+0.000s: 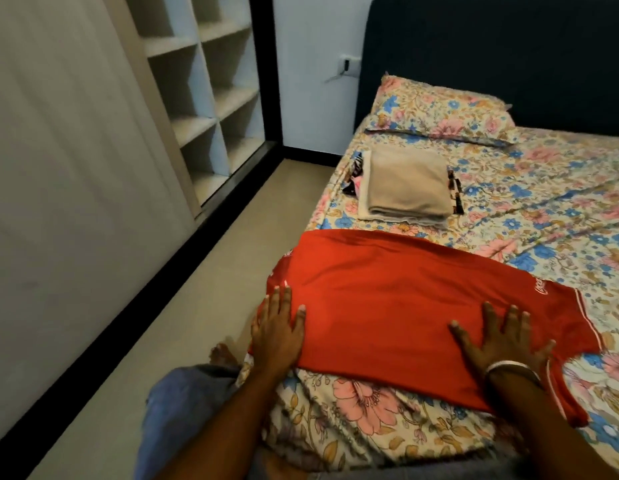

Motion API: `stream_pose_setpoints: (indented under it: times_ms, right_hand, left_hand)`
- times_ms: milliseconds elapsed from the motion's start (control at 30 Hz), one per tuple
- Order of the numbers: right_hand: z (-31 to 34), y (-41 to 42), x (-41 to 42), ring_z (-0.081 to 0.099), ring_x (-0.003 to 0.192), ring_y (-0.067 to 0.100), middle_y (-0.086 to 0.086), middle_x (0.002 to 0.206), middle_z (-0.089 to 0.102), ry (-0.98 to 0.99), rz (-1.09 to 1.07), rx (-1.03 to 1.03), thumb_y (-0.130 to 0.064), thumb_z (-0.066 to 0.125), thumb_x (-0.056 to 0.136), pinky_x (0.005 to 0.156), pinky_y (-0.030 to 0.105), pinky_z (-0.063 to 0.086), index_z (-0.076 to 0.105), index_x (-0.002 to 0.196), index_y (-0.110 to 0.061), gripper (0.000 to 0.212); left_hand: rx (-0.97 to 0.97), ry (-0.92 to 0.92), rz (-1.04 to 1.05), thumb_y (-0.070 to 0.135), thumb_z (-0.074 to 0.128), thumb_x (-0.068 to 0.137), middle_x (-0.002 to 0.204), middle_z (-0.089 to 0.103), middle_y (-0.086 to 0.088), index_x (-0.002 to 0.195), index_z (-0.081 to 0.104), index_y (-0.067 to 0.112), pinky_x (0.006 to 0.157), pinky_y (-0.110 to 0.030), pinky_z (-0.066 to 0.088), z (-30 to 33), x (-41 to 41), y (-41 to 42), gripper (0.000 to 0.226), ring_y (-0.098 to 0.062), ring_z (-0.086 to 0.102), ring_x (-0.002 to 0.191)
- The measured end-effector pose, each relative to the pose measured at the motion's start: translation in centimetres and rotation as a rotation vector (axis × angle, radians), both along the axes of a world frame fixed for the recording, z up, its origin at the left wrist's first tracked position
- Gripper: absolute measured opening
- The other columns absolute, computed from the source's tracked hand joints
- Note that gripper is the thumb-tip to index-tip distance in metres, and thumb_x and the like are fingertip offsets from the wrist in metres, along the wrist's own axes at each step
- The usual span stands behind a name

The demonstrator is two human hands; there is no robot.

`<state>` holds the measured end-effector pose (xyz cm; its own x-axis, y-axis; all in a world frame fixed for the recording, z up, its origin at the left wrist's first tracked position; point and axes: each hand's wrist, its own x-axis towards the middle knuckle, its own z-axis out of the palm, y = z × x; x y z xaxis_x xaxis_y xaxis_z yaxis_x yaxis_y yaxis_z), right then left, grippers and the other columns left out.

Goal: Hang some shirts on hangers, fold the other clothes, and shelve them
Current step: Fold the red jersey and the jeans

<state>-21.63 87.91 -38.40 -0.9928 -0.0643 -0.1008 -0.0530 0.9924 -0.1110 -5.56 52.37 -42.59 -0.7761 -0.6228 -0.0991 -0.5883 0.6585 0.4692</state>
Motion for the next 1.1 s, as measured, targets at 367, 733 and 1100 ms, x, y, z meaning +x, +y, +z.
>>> stream_pose_setpoints:
  times_ms: [367,733,1100]
  right_hand:
    - [-2.2,-17.5,13.7,-0.017,0.153,0.026,-0.001,0.167,-0.019,0.01,0.785,-0.027,-0.083,0.02,0.088,0.119,0.06,-0.01,-0.01,0.158,-0.036,0.09]
    - [-0.5,-24.6,17.0,0.055,0.106,0.016,-0.008,0.118,0.059,0.107,0.729,-0.347,-0.048,0.056,0.066,0.086,0.04,0.049,0.057,0.122,-0.033,0.059]
    - [5.4,-31.9,2.8,0.064,0.072,0.013,-0.001,0.082,0.067,-0.559,0.072,-1.146,-0.029,0.082,0.082,0.056,0.022,0.052,0.064,0.101,-0.014,0.03]
  left_hand:
    - [1.256,0.117,0.521,0.071,0.074,0.073,0.124,0.07,-0.015,0.131,0.064,0.014,0.095,-0.045,0.052,-0.4,-3.6,-7.4,0.082,-0.033,0.068,0.103]
    - [0.892,0.74,0.612,-0.001,0.079,0.077,0.09,0.075,-0.005,0.091,0.069,0.016,0.063,-0.021,0.055,3.7,-4.3,-7.9,0.024,-0.022,0.072,0.08]
    - [0.558,0.682,-0.077,0.017,0.069,0.074,0.118,0.062,0.012,0.136,0.048,0.021,0.087,-0.011,0.05,3.7,-5.3,-2.5,0.065,0.005,0.06,0.103]
